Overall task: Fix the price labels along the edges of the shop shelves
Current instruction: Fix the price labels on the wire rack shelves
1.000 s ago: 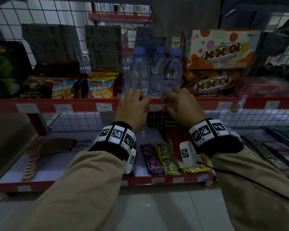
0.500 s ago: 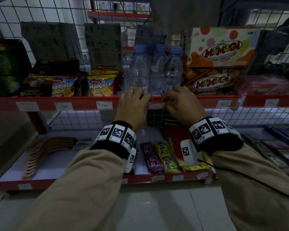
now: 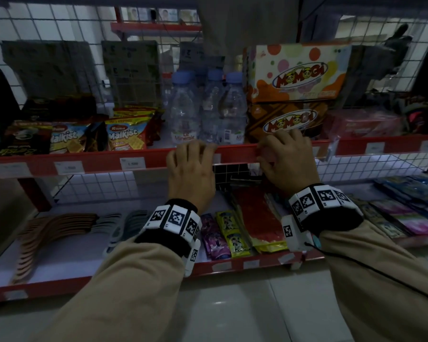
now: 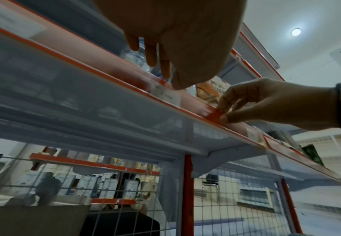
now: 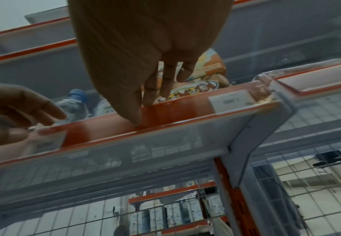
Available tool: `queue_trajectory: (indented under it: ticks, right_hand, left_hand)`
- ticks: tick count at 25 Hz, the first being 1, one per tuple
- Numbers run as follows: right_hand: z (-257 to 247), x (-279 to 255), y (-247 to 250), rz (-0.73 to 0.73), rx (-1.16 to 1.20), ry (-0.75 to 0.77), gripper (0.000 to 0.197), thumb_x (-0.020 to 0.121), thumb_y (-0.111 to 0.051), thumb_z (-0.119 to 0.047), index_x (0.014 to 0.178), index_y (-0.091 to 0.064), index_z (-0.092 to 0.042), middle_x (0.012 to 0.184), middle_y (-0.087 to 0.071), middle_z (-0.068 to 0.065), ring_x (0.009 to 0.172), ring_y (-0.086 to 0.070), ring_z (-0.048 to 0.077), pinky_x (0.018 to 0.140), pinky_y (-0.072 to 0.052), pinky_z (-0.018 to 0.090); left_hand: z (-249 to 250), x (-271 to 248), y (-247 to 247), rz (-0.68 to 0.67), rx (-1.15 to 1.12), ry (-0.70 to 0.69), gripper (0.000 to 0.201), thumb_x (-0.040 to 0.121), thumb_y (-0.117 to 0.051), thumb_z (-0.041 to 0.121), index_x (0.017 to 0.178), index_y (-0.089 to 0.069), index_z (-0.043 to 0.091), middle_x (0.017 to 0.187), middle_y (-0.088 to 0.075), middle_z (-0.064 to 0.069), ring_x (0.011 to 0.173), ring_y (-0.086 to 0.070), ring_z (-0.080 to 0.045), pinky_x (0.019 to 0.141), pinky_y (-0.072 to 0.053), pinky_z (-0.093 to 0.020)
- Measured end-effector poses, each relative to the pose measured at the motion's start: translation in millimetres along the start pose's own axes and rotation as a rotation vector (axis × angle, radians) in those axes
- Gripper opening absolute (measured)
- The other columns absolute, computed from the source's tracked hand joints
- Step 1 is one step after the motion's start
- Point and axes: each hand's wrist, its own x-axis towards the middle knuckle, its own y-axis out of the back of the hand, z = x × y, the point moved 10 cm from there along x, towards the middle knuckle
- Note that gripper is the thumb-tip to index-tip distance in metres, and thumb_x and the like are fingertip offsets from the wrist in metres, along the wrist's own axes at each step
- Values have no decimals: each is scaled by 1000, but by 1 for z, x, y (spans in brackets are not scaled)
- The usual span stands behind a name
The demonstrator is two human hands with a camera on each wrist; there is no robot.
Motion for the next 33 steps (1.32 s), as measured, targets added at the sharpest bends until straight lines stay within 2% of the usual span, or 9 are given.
queue_trajectory:
  ticks: [5, 9, 11, 13, 20, 29, 33]
  right_hand:
    - [53, -13, 10, 13, -47, -124, 32, 73, -68, -26, 102, -63, -14, 102, -61, 7, 98, -48, 35, 76, -39, 42]
    - [78, -17, 7, -21, 15, -145, 28, 77, -68, -16, 104, -61, -9, 104, -58, 11, 99, -48, 34, 83, -40, 42]
    - [83, -14, 3, -37, 129, -140, 27, 77, -68, -10, 102, -59, -7, 104, -56, 13, 98, -50, 33, 81, -41, 39]
    - [87, -12, 3, -30, 192, -135, 26, 77, -69, -9, 101, -58, -7, 104, -56, 13, 96, -52, 32, 77, -41, 35]
    - [91, -20, 6, 49, 141, -83, 26, 79, -73, -18, 100, -61, -6, 98, -61, 12, 94, -52, 33, 78, -37, 32]
    - [93, -20, 4, 45, 108, -84, 21, 80, -71, -22, 90, -62, -5, 93, -59, 14, 93, -50, 32, 78, -37, 32]
    - [93, -21, 3, 19, 103, -91, 25, 80, -70, -23, 95, -61, -5, 94, -60, 14, 93, -51, 32, 78, -39, 34]
  left_hand:
    - [63, 5, -15, -50, -76, -189, 51, 81, -54, 17, 132, -49, 18, 126, -50, -8, 113, -44, -31, 93, -34, -44]
    - [106, 19, -34, -148, -24, -280, 60, 87, -50, 23, 144, -32, 20, 141, -37, -5, 123, -34, -30, 99, -27, -41]
    - [118, 25, -39, -153, 8, -274, 60, 86, -50, 22, 143, -32, 21, 140, -37, -5, 121, -35, -30, 97, -28, -41]
    - [124, 31, -38, -125, 14, -251, 56, 83, -51, 20, 138, -40, 20, 134, -42, -6, 115, -39, -30, 93, -31, -40]
    - [130, 40, -36, -60, -82, -223, 42, 80, -55, 19, 122, -53, 15, 115, -51, -7, 103, -45, -28, 84, -37, -38]
    - [131, 42, -40, -72, -96, -203, 37, 81, -52, 19, 118, -53, 16, 113, -50, -7, 102, -44, -27, 83, -36, -37]
    - [131, 40, -40, -68, -108, -197, 37, 81, -52, 18, 118, -53, 16, 112, -50, -6, 101, -45, -27, 82, -37, -37]
